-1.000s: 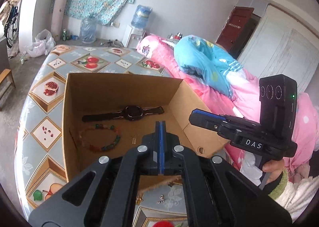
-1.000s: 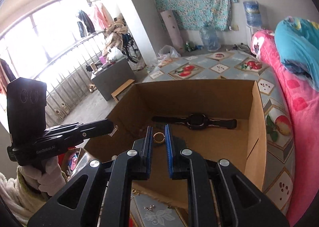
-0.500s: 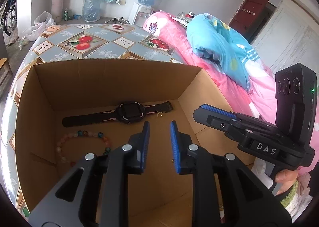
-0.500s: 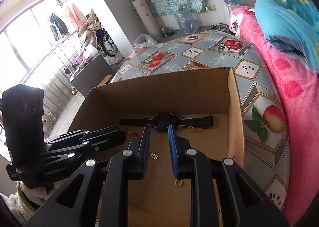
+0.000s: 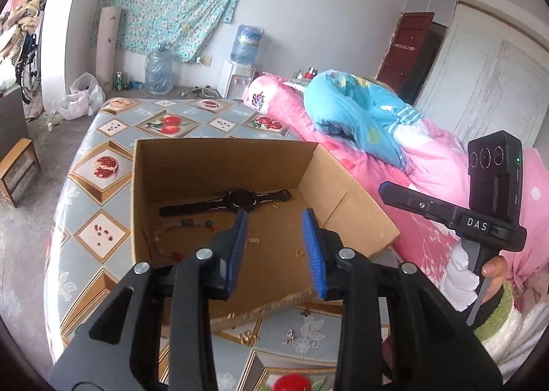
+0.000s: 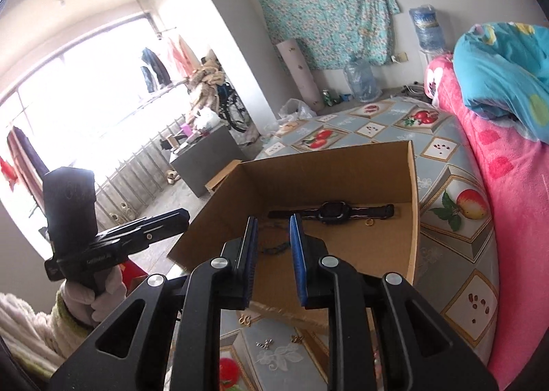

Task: Organize jewelry
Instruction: 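Carry the charm and earring over the box and open both grippers, then withdraw both open grippers from the box toward the loose gold jewelry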

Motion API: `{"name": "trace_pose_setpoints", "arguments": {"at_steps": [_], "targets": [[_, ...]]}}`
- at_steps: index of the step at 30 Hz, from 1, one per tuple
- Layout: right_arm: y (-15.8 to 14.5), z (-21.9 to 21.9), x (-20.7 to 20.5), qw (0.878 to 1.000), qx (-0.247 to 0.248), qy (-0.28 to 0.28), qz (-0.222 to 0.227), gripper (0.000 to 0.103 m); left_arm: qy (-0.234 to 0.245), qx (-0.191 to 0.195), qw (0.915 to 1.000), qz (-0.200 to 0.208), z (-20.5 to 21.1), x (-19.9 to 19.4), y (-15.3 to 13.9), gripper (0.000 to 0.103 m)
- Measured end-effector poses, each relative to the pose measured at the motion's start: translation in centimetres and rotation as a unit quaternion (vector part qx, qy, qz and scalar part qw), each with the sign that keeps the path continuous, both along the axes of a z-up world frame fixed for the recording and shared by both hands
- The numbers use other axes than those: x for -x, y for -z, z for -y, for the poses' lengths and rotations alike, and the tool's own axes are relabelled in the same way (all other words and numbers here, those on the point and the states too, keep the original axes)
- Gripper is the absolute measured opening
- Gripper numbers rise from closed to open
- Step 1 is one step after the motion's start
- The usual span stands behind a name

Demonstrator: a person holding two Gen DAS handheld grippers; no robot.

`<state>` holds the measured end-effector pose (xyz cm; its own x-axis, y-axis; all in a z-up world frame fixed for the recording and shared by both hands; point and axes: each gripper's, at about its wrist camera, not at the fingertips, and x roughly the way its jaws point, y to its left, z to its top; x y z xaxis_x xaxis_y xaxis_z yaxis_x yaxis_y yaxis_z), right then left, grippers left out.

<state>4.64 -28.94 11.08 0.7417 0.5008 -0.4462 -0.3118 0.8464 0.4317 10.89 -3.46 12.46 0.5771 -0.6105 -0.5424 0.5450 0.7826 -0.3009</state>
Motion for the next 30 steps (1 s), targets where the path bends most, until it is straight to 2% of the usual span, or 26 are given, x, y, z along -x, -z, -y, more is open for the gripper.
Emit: {"name": "trace_pose_setpoints", "arguments": {"at_steps": [2,4,7,10,13,15,20,22,30], "targets": [[0.1,-1.0,2.6,0.999,0.002,-0.025,0.022,0.020,-0.007,0.005,0.9999,0.009,-1.8,2.0,0.2,0.033],[1.0,-2.0,4.7,0.999,0.001,-0.045,0.022,0.020,-0.018,0.004,0.9997,0.015,-3.2,3.9,0.6,0.033],[3.9,-3.9,6.1,0.998,0.003,-0.066,-0.017,0.020,-0.027,0.005,0.9996,-0.003,-4.8,5.8,2.1,0.034],[7.8,-6.3,6.1,0.995,0.053,-0.057,-0.067,0.020,-0.046,-0.016,0.9984,-0.030,-5.1,6.4,4.5,0.034],[10.9,-8.6,5.3,0.986,0.134,-0.036,-0.094,0.020,-0.053,-0.033,0.9964,-0.057,-4.6,6.4,7.5,0.034],[12.5,-9.4,4.4,0.981,0.153,-0.031,-0.118,0.020,-0.051,-0.053,0.9944,-0.076,-3.8,6.0,9.4,0.034],[13.1,-9.8,3.2,0.978,0.164,-0.023,-0.126,0.022,-0.026,-0.124,0.9898,-0.065,-0.8,5.2,12.3,0.034],[13.0,-9.8,3.2,0.979,0.159,-0.021,-0.123,0.028,-0.020,-0.130,0.9892,-0.064,0.1,4.7,13.0,0.034],[13.1,-9.3,2.9,0.982,0.132,-0.011,-0.134,0.029,-0.012,-0.144,0.9878,-0.057,2.4,3.3,13.8,0.034]]}}
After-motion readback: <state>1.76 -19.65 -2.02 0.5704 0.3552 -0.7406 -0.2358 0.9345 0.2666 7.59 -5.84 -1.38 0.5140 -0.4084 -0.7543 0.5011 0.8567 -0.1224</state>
